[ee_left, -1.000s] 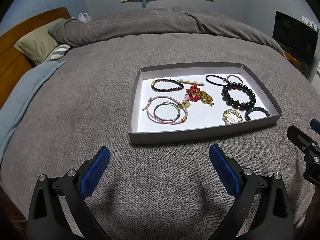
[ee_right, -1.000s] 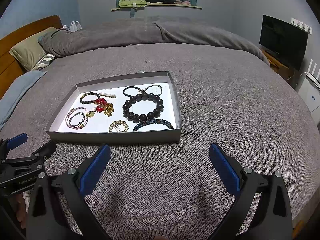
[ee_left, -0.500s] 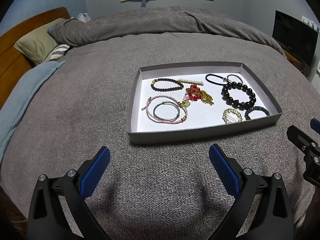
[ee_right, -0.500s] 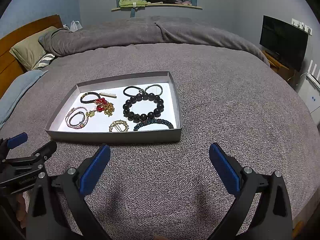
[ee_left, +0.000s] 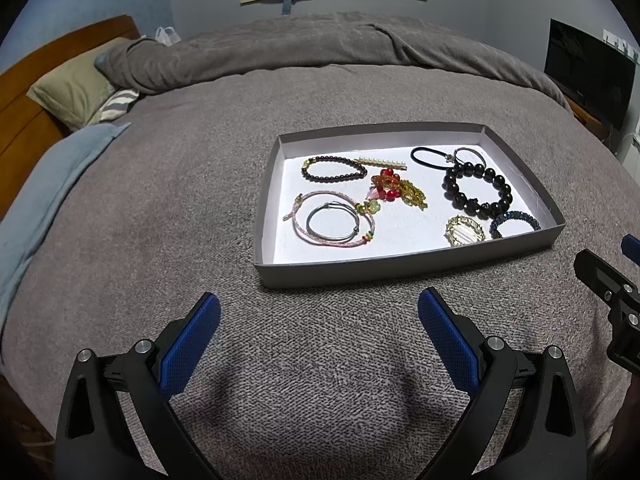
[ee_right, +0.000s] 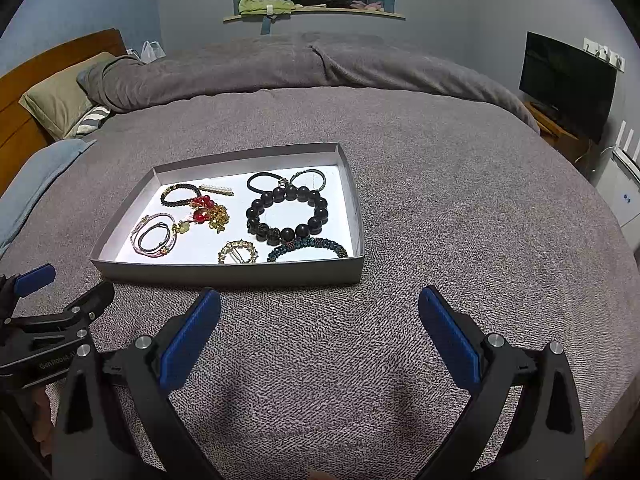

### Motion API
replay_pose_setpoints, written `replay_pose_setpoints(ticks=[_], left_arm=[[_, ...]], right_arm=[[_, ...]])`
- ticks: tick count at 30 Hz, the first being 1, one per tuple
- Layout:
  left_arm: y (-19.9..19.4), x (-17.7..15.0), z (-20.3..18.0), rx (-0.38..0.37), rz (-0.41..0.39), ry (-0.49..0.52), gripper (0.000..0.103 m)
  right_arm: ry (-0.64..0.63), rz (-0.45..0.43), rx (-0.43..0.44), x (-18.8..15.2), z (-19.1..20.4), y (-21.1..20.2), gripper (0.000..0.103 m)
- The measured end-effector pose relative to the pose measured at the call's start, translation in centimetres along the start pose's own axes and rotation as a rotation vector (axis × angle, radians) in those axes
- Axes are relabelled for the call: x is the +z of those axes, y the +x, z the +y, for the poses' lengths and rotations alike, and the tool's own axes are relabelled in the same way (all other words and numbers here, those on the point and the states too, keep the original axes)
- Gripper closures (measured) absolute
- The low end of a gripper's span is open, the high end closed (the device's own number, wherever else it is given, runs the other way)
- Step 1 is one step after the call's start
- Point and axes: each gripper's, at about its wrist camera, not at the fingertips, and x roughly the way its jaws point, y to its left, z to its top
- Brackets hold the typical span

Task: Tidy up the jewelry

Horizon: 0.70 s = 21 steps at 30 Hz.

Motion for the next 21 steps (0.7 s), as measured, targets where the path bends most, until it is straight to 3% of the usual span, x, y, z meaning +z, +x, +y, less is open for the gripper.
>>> replay_pose_setpoints(ticks=[21], left_arm=[[0.34, 0.0, 0.11, 0.001, 0.007, 0.0, 0.005]], right_arm=[[-0.001, -0.006, -0.007, 0.05, -0.49, 0.44, 0.005]])
